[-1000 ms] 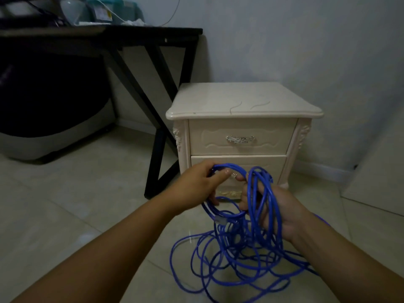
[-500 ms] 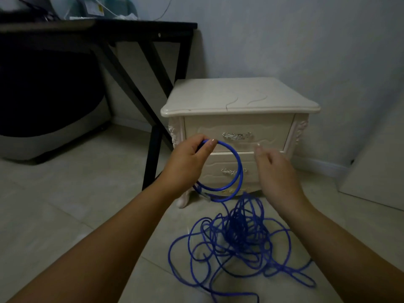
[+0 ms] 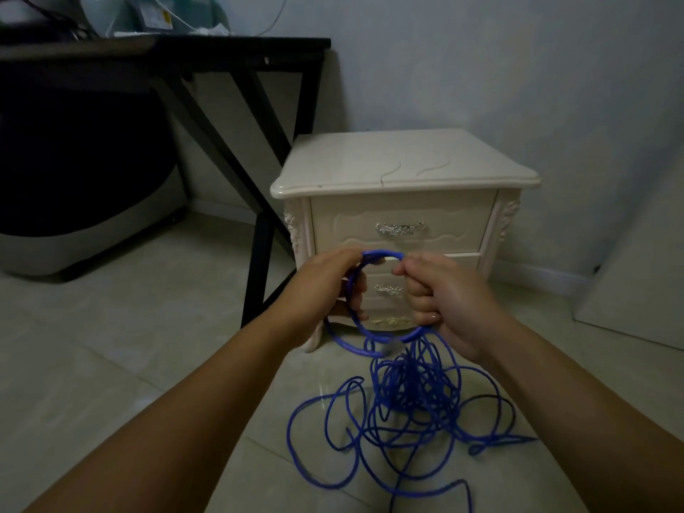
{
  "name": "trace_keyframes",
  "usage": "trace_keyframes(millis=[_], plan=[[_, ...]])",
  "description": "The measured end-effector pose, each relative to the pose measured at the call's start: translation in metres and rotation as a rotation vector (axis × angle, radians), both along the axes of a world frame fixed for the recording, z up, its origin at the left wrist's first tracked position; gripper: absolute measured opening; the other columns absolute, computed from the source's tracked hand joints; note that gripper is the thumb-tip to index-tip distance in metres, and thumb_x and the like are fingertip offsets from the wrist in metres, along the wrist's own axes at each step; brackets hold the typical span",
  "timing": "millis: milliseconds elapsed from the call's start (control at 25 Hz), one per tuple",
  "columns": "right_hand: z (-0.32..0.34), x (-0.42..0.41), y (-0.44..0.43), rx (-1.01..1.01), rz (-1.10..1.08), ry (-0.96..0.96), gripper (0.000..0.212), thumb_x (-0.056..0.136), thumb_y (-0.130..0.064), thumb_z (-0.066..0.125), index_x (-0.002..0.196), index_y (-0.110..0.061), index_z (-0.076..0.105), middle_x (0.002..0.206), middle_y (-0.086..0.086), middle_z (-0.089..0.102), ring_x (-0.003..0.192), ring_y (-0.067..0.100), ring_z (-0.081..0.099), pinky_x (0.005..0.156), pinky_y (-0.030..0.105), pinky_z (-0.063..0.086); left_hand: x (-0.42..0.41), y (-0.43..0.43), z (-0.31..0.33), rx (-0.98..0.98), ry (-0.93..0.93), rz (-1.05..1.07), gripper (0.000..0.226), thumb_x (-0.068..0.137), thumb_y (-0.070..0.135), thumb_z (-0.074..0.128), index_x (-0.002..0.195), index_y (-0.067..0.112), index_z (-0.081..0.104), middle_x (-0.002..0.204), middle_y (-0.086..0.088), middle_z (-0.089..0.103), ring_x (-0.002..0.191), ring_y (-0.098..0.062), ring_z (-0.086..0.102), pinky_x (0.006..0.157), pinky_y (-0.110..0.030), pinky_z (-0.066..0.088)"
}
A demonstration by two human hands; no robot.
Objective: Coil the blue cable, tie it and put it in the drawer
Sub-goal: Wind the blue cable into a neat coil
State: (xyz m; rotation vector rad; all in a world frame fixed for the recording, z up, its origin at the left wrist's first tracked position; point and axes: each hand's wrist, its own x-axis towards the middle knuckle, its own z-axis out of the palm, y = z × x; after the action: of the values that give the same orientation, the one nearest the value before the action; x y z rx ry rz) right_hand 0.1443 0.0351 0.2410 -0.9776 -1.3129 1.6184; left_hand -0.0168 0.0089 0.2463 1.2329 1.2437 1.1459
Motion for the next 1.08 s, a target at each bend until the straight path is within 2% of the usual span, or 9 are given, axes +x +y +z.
trace_keyframes(millis=[80, 160, 280, 360, 480, 600, 840, 1000, 1080], plan=[[0.002, -0.001, -0.001, 0.059, 0.04, -0.162, 0.02, 0.102, -0.021, 0.041, 0.088, -0.015, 0.054, 0.049, -0.01, 0.034, 0.038, 0.003, 0.026, 0.036, 0.017, 0.023, 0.005, -0.002, 0.001, 0.044, 0.267, -0.074, 0.034, 0.1, 0.037, 0.041, 0.088, 0.016, 0.064, 0.066, -0.001, 0.046, 0.052, -0.009, 0.045, 0.048, -0.022, 0.044], [0.002, -0.003, -0.001, 0.023, 0.054, -0.128, 0.022, 0.102, -0.032, 0.039, 0.097, -0.016, 0.055, 0.051, -0.009, 0.037, 0.041, 0.005, 0.027, 0.039, 0.019, 0.023, 0.009, -0.002, -0.001, 0.077, 0.358, -0.062, 0.035, 0.1, 0.039, 0.04, 0.085, 0.013, 0.058, 0.061, 0.002, 0.041, 0.049, -0.009, 0.037, 0.046, -0.024, 0.034], [0.0, -0.001, -0.001, -0.17, 0.126, 0.207, 0.047, 0.099, -0.05, 0.033, 0.106, -0.009, 0.054, 0.058, 0.0, 0.039, 0.049, 0.013, 0.032, 0.045, 0.023, 0.037, 0.008, 0.004, -0.001, 0.062, 0.206, 0.14, 0.034, 0.099, 0.041, 0.042, 0.08, 0.016, 0.053, 0.059, 0.003, 0.036, 0.049, -0.01, 0.03, 0.048, -0.029, 0.026], [-0.004, 0.004, -0.003, -0.236, 0.196, 0.346, 0.061, 0.089, -0.058, 0.047, 0.111, -0.001, 0.055, 0.063, 0.005, 0.046, 0.061, 0.021, 0.047, 0.064, 0.031, 0.051, 0.006, 0.008, -0.001, 0.007, 0.087, 0.274, 0.035, 0.099, 0.042, 0.043, 0.077, 0.016, 0.052, 0.057, 0.003, 0.034, 0.049, -0.011, 0.028, 0.048, -0.029, 0.024], [-0.013, 0.009, -0.009, -0.244, 0.336, 0.479, 0.067, 0.063, -0.029, 0.087, 0.115, 0.002, 0.057, 0.085, 0.015, 0.063, 0.094, 0.033, 0.063, 0.085, 0.037, 0.055, 0.009, 0.007, -0.002, -0.066, -0.064, 0.387, 0.035, 0.1, 0.042, 0.041, 0.079, 0.016, 0.05, 0.055, 0.003, 0.033, 0.046, -0.011, 0.026, 0.047, -0.027, 0.023], [-0.018, 0.01, -0.009, -0.181, 0.295, 0.409, 0.041, 0.08, 0.002, 0.066, 0.119, 0.002, 0.053, 0.096, 0.02, 0.067, 0.106, 0.035, 0.064, 0.083, 0.032, 0.056, 0.014, 0.005, -0.003, -0.122, -0.15, 0.455, 0.035, 0.101, 0.042, 0.041, 0.078, 0.017, 0.05, 0.053, 0.004, 0.031, 0.044, -0.01, 0.025, 0.046, -0.026, 0.023], [-0.019, 0.003, -0.012, -0.1, 0.199, 0.332, 0.025, 0.087, -0.019, 0.052, 0.104, -0.001, 0.059, 0.078, 0.012, 0.068, 0.078, 0.027, 0.07, 0.079, 0.035, 0.059, 0.016, 0.002, -0.012, -0.168, -0.439, 0.384, 0.037, 0.103, 0.037, 0.039, 0.073, 0.017, 0.046, 0.049, 0.007, 0.027, 0.04, -0.007, 0.021, 0.036, -0.019, 0.02], [-0.016, 0.006, -0.006, -0.114, 0.113, 0.362, 0.024, 0.1, -0.02, 0.041, 0.102, -0.003, 0.056, 0.061, 0.0, 0.046, 0.055, 0.014, 0.049, 0.072, 0.034, 0.052, 0.01, -0.005, -0.009, -0.166, -0.564, 0.189, 0.035, 0.103, 0.033, 0.035, 0.078, 0.015, 0.05, 0.053, 0.006, 0.028, 0.043, -0.008, 0.023, 0.039, -0.02, 0.027], [-0.016, 0.01, 0.0, -0.081, 0.096, 0.255, 0.026, 0.103, -0.022, 0.037, 0.101, -0.005, 0.056, 0.058, -0.004, 0.04, 0.05, 0.009, 0.041, 0.065, 0.031, 0.044, 0.005, -0.007, -0.004, -0.15, -0.488, 0.076, 0.036, 0.102, 0.036, 0.034, 0.081, 0.013, 0.053, 0.056, 0.004, 0.029, 0.047, -0.01, 0.022, 0.042, -0.021, 0.029]])
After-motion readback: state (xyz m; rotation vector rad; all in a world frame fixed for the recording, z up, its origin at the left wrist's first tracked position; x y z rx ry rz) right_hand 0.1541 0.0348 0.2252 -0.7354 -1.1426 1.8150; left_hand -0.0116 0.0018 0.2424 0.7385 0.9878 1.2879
